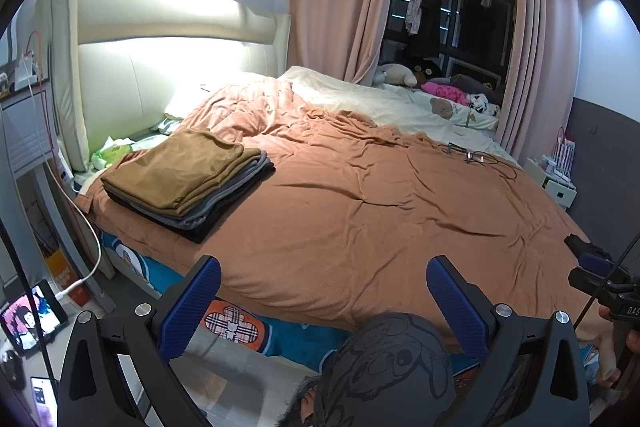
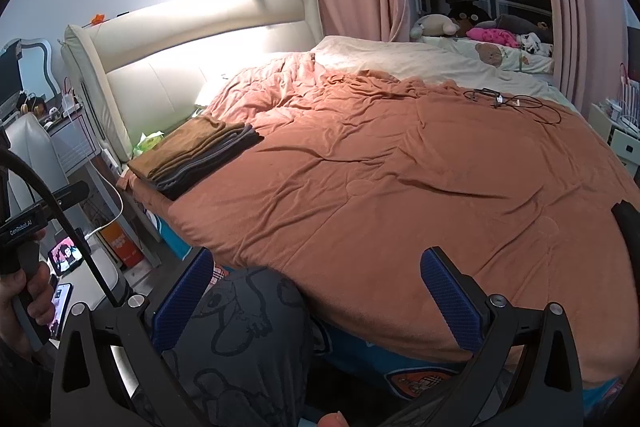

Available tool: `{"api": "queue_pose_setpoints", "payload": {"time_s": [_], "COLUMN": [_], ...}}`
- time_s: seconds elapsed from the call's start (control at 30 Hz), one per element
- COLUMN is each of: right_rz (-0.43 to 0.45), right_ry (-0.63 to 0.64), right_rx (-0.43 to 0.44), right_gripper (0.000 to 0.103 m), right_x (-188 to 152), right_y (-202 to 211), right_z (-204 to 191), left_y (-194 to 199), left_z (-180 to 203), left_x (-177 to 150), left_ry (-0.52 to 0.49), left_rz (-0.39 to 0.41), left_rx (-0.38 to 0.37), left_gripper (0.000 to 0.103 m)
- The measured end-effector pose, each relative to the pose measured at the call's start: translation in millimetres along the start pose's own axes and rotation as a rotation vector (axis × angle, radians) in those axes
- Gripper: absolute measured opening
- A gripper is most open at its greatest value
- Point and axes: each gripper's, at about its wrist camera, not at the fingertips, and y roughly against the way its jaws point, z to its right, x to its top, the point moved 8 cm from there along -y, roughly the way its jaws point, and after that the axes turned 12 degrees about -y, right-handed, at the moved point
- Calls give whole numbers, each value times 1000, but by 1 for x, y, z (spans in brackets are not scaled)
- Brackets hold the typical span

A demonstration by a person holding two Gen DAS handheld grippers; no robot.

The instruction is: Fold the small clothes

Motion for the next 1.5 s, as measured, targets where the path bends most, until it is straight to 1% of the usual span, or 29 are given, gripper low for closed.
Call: {"api": "queue_pose_setpoints", "payload": {"time_s": [0.93,1.5], "right_rz": [18,23], "right_ry": [-3,-4], "right_rx": [1,-4], "right_gripper": [103,103], "right_x": [3,1], "right_y": [5,7], "right_z": [1,1], "left_y": [3,12], "left_z": [0,4], "left_x": [4,11], "left_ry": [-8,-36], "left_rz": [9,41], "left_rx": [6,2], "left_gripper": [103,103]}}
